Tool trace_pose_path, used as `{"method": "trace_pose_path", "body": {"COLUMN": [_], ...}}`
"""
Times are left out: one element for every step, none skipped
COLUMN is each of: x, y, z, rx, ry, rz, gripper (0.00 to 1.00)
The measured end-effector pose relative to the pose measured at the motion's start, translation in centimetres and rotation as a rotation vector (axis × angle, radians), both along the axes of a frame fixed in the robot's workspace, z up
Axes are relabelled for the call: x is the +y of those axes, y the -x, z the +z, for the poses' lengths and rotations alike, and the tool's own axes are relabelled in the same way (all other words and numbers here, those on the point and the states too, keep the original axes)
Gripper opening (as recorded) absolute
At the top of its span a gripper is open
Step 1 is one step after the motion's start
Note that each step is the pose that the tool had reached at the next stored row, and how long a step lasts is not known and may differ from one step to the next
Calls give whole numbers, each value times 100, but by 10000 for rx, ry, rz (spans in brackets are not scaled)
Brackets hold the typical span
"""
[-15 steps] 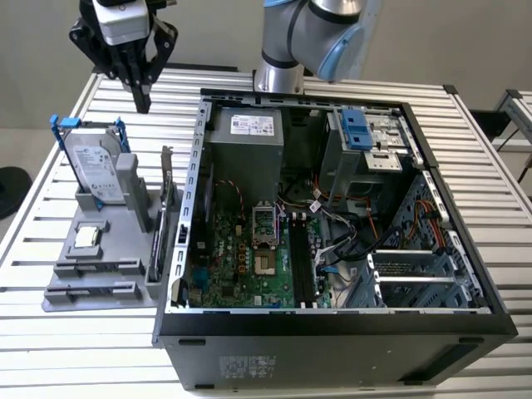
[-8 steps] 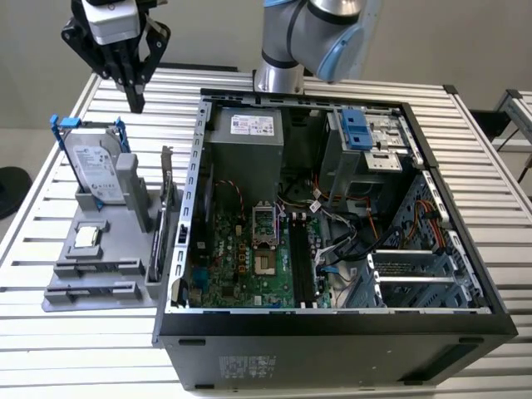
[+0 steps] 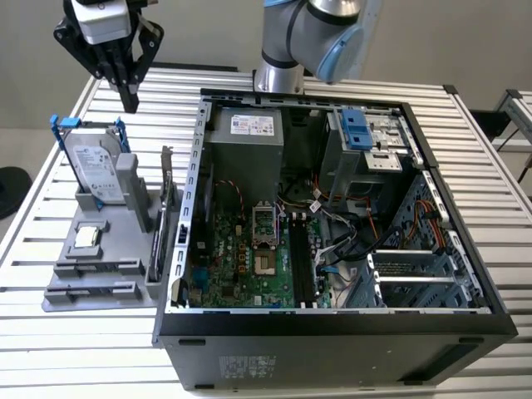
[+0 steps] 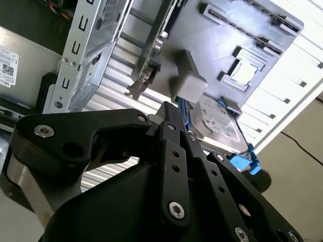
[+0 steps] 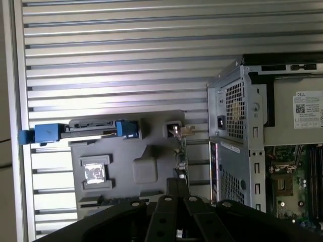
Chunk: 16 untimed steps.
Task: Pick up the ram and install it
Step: 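Reach for the ram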
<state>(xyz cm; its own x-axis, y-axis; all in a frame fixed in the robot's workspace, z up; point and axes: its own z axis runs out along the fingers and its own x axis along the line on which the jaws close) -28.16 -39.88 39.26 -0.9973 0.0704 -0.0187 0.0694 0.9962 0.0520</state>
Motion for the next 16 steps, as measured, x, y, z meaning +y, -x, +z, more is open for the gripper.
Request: {"method": "trace_pose_path", "body": {"x": [0,0,0,0,0,0,0,0,0,0,0,0,0,0,0,0], "y": [11,23,36,46,58,69,79,90,101,112,122,132,143,152,162,173], "z": [0,0,0,0,0,0,0,0,0,0,0,0,0,-1,0,0], "rx": [0,0,0,0,0,0,0,0,0,0,0,0,-1,-1,0,0], "ry": [0,0,-1,0,-1,-1,-1,-1,-2,-1,-2,-2,-2,-2,-2,-2], "rz": [0,-1,0,0,0,0,0,0,0,-1,0,0,0,0,0,0], "gripper": [0,0,0,0,0,0,0,0,0,0,0,0,0,0,0,0]}}
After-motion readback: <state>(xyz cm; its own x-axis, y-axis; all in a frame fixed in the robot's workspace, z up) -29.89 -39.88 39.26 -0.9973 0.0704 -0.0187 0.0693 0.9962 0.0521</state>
